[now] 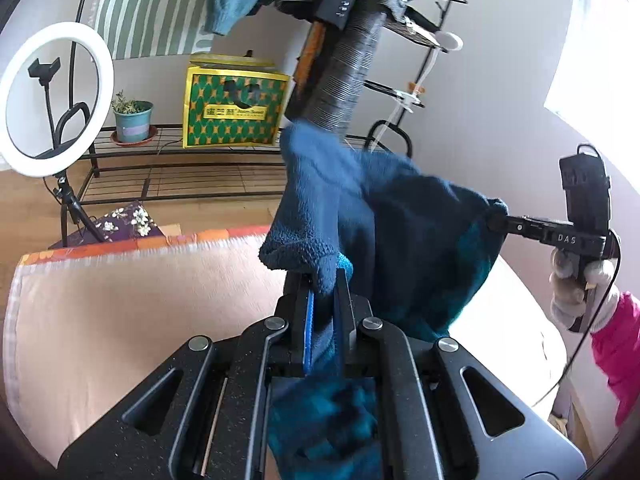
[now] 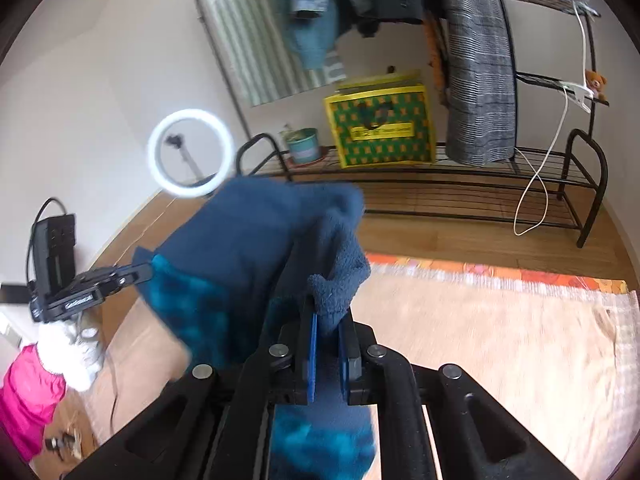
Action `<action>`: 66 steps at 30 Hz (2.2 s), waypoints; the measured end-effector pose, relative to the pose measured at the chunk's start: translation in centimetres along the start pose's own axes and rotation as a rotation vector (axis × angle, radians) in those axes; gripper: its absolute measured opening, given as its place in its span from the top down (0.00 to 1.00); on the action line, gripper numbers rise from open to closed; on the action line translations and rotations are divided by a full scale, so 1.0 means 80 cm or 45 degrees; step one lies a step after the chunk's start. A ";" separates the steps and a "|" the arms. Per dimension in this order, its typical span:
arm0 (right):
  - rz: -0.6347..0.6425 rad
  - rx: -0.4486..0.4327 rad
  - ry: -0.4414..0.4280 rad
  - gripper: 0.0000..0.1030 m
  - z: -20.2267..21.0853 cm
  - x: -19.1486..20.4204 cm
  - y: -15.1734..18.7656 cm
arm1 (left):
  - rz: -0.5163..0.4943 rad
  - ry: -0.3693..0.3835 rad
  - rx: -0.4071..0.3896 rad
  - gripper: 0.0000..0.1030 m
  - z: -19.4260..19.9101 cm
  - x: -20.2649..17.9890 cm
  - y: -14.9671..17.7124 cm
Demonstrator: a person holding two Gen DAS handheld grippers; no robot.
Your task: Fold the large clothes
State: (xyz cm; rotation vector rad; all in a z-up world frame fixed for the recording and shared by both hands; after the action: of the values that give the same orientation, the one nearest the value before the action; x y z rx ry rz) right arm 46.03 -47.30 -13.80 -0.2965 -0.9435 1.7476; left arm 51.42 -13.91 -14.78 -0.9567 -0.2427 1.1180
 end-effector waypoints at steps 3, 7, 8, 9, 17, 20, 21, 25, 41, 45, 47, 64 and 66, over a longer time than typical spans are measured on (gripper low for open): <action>0.039 0.019 -0.013 0.94 0.032 0.030 0.035 | -0.001 0.014 0.013 0.94 0.027 -0.013 0.031; 0.042 0.058 -0.018 0.94 0.056 0.052 0.089 | 0.017 0.029 0.045 0.94 0.055 -0.029 0.084; 0.038 0.076 -0.015 0.94 0.061 0.057 0.109 | 0.024 0.032 0.055 0.94 0.059 -0.033 0.096; 0.040 0.087 -0.013 0.94 0.063 0.057 0.122 | 0.025 0.031 0.062 0.94 0.066 -0.037 0.111; -0.010 0.134 0.048 0.69 0.101 0.050 0.205 | 0.007 -0.001 0.164 0.94 0.101 -0.058 0.217; -0.022 0.078 0.033 0.65 0.143 0.053 0.211 | 0.017 0.014 0.185 0.94 0.130 -0.053 0.247; -0.020 0.067 0.035 0.65 0.156 0.057 0.212 | 0.014 0.012 0.183 0.94 0.140 -0.052 0.253; -0.011 0.017 0.040 0.65 0.218 0.079 0.215 | 0.027 0.011 0.148 0.94 0.187 -0.056 0.254; -0.026 0.032 0.014 0.40 0.300 0.153 0.261 | 0.286 0.175 0.188 0.59 0.229 -0.083 0.222; -0.159 0.069 -0.086 0.37 0.238 0.137 0.275 | 0.500 0.218 0.255 0.58 0.173 -0.052 0.234; -0.188 0.086 -0.092 0.36 0.203 0.130 0.276 | 0.570 0.203 0.281 0.58 0.147 -0.038 0.239; -0.235 0.179 -0.018 0.35 0.084 0.093 0.256 | 0.594 0.129 0.310 0.58 0.099 -0.014 0.232; -0.179 0.128 0.017 0.35 0.122 0.102 0.241 | 0.524 0.116 0.259 0.58 0.132 -0.027 0.214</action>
State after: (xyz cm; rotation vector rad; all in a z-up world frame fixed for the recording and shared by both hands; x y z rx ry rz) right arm 23.59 -46.57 -19.25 -0.1723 -0.8440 1.6560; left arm 32.90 -8.36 -20.74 -0.8934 0.1491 1.4391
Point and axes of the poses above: each gripper's, at about its wrist camera, not at the fingertips, and z roughly against the way its jaws point, x to its left, y to its underside, the point moved 5 cm from there along -z, roughly the way its jaws point
